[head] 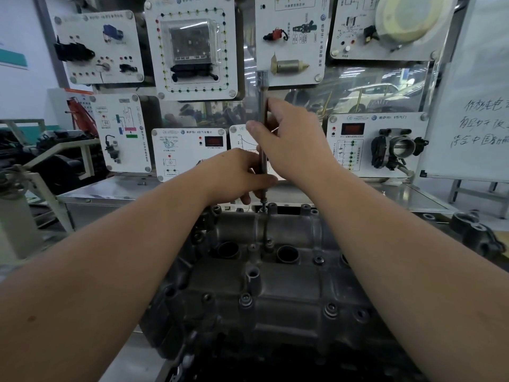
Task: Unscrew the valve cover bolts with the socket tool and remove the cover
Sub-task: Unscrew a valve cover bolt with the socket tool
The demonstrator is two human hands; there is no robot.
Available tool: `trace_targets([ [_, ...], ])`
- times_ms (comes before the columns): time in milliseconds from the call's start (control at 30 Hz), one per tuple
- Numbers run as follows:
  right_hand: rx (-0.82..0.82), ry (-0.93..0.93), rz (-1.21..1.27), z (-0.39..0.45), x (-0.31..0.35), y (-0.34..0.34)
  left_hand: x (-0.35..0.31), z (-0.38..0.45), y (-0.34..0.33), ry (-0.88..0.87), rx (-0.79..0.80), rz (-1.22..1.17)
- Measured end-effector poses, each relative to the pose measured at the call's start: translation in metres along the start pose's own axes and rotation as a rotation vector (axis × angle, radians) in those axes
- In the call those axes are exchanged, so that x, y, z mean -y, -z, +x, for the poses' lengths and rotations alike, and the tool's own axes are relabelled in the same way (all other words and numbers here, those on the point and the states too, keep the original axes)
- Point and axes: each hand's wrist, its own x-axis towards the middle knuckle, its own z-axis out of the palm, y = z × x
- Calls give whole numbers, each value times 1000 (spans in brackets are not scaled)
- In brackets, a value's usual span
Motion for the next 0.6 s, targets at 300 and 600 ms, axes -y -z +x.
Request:
trace_targets([
  [300, 82, 2, 47, 0, 3, -2, 1, 0, -1, 13, 3, -32],
  [600, 15, -20, 11, 3, -2, 0, 0, 2, -2, 37, -6, -46],
])
